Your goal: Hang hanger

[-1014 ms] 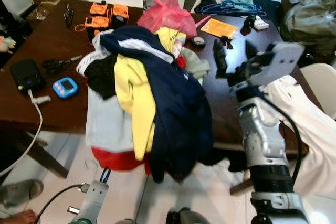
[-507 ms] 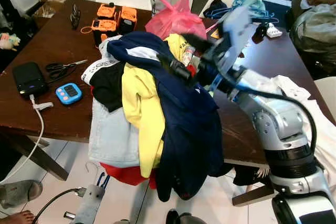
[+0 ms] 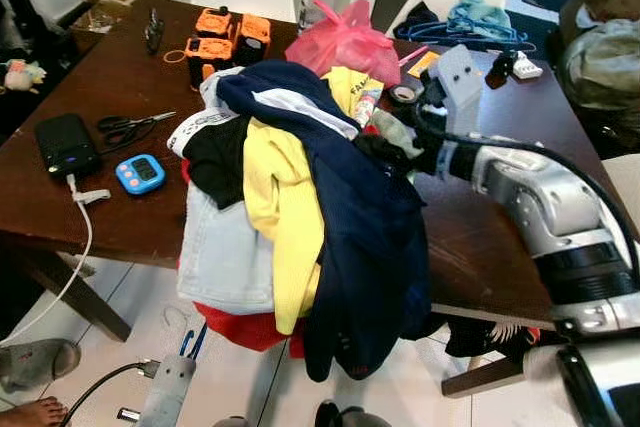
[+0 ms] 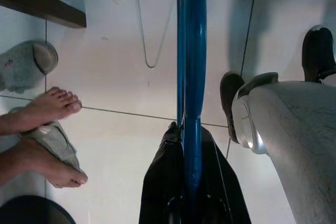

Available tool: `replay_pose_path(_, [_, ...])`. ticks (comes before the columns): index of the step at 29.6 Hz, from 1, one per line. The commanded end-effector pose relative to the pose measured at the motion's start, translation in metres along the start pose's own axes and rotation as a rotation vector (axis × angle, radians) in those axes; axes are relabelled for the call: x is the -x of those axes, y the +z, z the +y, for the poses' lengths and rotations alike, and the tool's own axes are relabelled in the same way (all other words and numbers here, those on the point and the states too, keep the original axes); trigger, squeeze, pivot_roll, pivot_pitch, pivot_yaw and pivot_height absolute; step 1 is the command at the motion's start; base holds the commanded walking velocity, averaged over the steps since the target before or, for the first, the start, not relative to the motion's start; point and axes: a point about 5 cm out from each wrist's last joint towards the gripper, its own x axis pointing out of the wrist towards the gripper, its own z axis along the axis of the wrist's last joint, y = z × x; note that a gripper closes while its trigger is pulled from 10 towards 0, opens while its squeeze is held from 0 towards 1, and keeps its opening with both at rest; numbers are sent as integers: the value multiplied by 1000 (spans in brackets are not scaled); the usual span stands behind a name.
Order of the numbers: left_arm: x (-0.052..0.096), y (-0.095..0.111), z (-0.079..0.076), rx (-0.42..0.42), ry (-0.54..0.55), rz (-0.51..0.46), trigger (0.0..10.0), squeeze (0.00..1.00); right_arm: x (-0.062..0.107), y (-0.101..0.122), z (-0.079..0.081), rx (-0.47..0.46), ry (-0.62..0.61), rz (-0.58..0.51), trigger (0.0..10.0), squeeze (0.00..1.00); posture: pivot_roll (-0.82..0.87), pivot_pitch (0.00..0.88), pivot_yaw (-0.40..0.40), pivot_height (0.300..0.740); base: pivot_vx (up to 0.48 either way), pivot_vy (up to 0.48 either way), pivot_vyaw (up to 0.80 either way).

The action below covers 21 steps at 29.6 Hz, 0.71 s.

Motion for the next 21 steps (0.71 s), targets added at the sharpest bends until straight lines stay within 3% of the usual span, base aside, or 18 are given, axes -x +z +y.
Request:
replay_pose_path(1, [3,-10,-21,18,-62,37,10000,0,4,-8,8,-64,113,18,0,0,98,43,-81,740,0,0,0])
replay_pose_path(4, [3,-11,-21,19,-62,38,10000,0,8,-9,13,-106,198,6,0,0,98,42,-81,740,0,0,0])
replay_pose_path(5, [4,-11,-21,16,-63,40,10000,0,10,-7,19,-192,287,-36,0,0,100,40,-81,740,0,0,0])
replay_pose_path(7, [4,-11,-21,16,-63,40,10000,0,10,-7,19,-192,287,-36,0,0,100,40,-81,740,0,0,0])
replay_pose_path(8, [4,-11,-21,15,-62,39,10000,0,8,-4,17,-222,275,-65,4588,0,100,39,-81,740,0,0,0])
replay_pose_path(9, [4,-11,-21,15,-62,39,10000,0,8,-4,17,-222,275,-65,4588,0,100,39,-81,740,0,0,0])
replay_pose_path(10, [3,-11,-20,13,-61,39,10000,0,3,2,12,-239,219,-115,10000,0,101,37,-81,740,0,0,0])
replay_pose_path(14, [3,-11,-18,10,-55,38,10000,0,-6,27,-6,-303,22,-328,10000,0,108,35,-80,740,0,0,0])
replay_pose_path(17, [4,-13,-15,7,-49,40,10000,0,-3,40,-6,-323,-6,-418,10000,0,110,35,-79,740,0,0,0])
replay_pose_path(18, [4,-16,-13,6,-47,44,10000,0,-1,39,-1,-304,39,-393,10000,1000,109,35,-79,740,0,0,0])
replay_pose_path(21, [5,-18,-12,5,-45,46,10000,0,-1,37,3,-291,71,-373,10000,1000,110,34,-79,740,0,0,0])
